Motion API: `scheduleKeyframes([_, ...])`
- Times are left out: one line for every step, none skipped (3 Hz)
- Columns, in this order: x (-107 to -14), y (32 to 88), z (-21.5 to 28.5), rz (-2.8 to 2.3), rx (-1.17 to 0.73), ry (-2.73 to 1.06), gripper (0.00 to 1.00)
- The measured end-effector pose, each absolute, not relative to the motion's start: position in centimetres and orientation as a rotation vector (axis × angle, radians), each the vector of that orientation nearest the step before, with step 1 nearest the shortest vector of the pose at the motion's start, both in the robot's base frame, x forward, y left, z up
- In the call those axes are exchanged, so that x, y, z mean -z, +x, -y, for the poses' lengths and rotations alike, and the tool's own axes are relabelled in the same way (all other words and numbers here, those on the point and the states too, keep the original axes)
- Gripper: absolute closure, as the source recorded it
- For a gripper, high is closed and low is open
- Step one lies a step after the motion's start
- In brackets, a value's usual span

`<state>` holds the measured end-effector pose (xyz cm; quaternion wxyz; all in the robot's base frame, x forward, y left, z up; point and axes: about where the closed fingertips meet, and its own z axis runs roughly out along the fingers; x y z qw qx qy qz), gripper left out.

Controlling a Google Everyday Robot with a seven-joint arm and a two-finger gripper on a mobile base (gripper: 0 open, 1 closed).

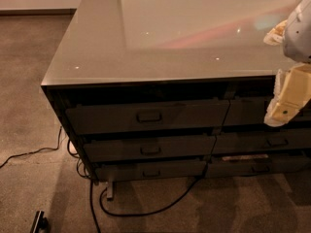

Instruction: Open top drawer

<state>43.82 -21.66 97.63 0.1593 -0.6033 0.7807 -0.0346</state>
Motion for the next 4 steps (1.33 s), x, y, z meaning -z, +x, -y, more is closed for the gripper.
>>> scheduleKeyframes([-97.6, 43.8, 21.7, -2.231, 0.099, -1.724, 0.00])
scheduleKeyframes([-96.8, 44.5, 20.3, -2.156, 0.071, -1.769, 0.00])
scheduleKeyframes([-93.4, 46.1, 16.6, -2.061, 0.037, -1.859, 0.00])
scheduleKeyframes([-89.0, 46.9, 11.8, -1.954, -0.009, -1.984, 0.00])
